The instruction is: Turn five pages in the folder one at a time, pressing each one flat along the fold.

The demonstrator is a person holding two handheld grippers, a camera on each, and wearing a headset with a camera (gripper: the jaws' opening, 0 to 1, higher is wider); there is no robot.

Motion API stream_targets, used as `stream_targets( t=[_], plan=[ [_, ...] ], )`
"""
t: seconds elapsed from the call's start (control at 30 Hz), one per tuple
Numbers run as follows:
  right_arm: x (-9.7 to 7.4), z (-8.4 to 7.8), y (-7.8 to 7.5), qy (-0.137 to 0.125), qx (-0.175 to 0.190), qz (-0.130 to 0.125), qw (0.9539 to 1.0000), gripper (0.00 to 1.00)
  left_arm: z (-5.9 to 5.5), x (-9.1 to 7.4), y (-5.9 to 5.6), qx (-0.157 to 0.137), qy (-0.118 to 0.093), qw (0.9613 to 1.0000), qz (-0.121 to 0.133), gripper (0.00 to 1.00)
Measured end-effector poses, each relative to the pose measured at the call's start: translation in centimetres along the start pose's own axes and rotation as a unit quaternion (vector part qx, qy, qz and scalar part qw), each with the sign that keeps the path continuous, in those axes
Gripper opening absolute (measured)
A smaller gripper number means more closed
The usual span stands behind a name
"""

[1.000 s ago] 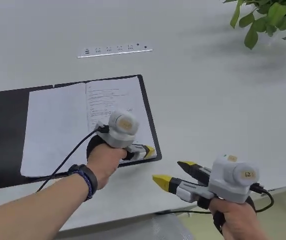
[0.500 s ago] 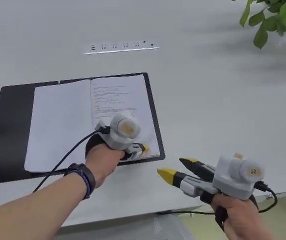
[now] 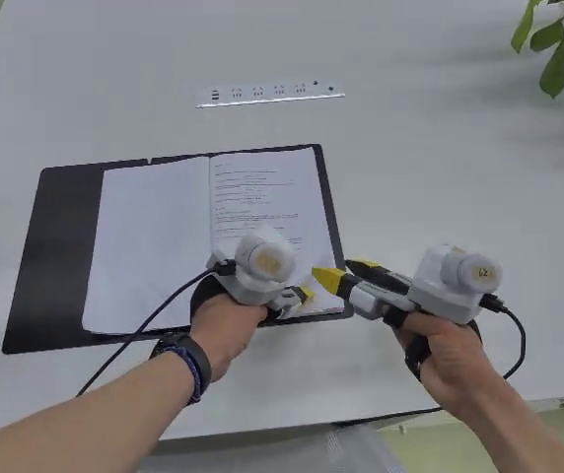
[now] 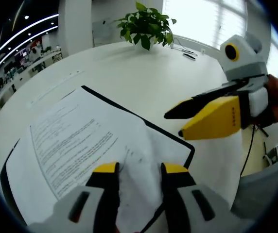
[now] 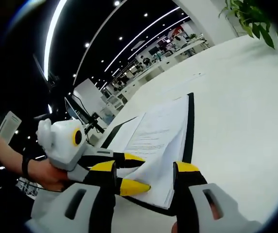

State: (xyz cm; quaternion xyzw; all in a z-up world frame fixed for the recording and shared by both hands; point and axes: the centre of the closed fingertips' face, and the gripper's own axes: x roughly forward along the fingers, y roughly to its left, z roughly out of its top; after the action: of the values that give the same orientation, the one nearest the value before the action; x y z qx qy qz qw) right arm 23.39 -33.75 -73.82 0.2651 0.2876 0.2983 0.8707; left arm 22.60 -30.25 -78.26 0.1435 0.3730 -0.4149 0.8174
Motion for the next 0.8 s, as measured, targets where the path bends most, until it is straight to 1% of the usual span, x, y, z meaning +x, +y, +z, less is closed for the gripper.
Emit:
stream_targets(
  t=[0.03,0.1,0.17,0.27,0.33,0.43,0.53,0.6,0.63,0.67,0.7,0.73,0.8],
  plan=[
    [0.7,0.0,-0.2,0.006,0.01,0.003,0.9999,0.45,-0.2,-0.2,0.0,-0.002,-0.002,1.0,0.001,0.32],
    [1.7,0.2,-0.6,0.01,0.01,0.006,0.9999,0.45,-0.4,-0.4,0.0,-0.003,-0.005,1.0,0.001,0.32],
    [2.3,0.6,-0.6,0.011,0.021,0.012,0.9996,0.45,-0.5,-0.6,0.1,-0.005,-0.007,1.0,0.001,0.31],
    [2.7,1.3,-0.2,0.01,0.029,0.02,0.9993,0.43,-0.6,-0.8,0.1,-0.011,-0.007,0.9999,0.0,0.3],
    [2.8,1.5,-0.1,0.008,0.029,0.022,0.9993,0.42,-0.6,-0.8,0.1,-0.018,-0.01,0.9998,0.0,0.3],
    [2.7,1.5,0.0,0.006,0.037,0.025,0.999,0.41,-0.6,-0.9,0.0,-0.022,-0.012,0.9997,-0.001,0.3],
    [2.6,1.5,0.1,0.005,0.043,0.028,0.9987,0.37,-0.6,-1.1,-0.2,-0.035,-0.014,0.9993,-0.006,0.34],
    [2.5,1.3,0.3,0.006,0.048,0.031,0.9983,0.34,-0.5,-1.5,-0.5,-0.044,-0.012,0.9989,-0.011,0.36],
    [2.5,1.3,0.4,0.007,0.048,0.031,0.9983,0.33,-0.5,-1.6,-0.5,-0.051,-0.015,0.9986,-0.01,0.38],
    [2.4,1.1,0.4,0.007,0.047,0.03,0.9984,0.32,-0.2,-1.8,-0.6,-0.063,-0.024,0.9977,-0.009,0.4],
    [2.3,1.1,0.4,0.006,0.047,0.03,0.9984,0.31,0.0,-2.0,-0.8,-0.067,-0.029,0.9972,-0.012,0.42],
    [2.2,1.0,0.5,0.006,0.05,0.031,0.9983,0.3,0.2,-2.3,-0.9,-0.069,-0.034,0.997,-0.013,0.43],
    [2.0,0.9,0.7,0.006,0.051,0.031,0.9982,0.26,0.2,-2.6,-1.1,-0.066,-0.034,0.9971,-0.014,0.46]
  ],
)
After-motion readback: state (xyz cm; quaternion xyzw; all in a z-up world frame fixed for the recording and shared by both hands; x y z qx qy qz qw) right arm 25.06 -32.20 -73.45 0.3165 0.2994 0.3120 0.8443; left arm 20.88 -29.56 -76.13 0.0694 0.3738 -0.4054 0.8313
